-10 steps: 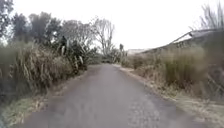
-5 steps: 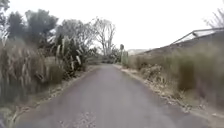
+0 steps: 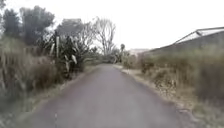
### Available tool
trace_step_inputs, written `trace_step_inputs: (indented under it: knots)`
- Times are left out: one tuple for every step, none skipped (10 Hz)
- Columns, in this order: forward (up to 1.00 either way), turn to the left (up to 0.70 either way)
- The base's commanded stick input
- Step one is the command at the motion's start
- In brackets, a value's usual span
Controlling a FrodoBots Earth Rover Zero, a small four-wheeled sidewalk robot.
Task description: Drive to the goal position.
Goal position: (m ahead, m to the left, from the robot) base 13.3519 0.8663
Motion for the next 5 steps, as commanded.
trace_step_inputs:
  knots:
    - [1.00, 0.00]
    - [1.00, 0.00]
    - [1.00, 0.00]
    - [1.00, 0.00]
    - [1.00, 0.00]
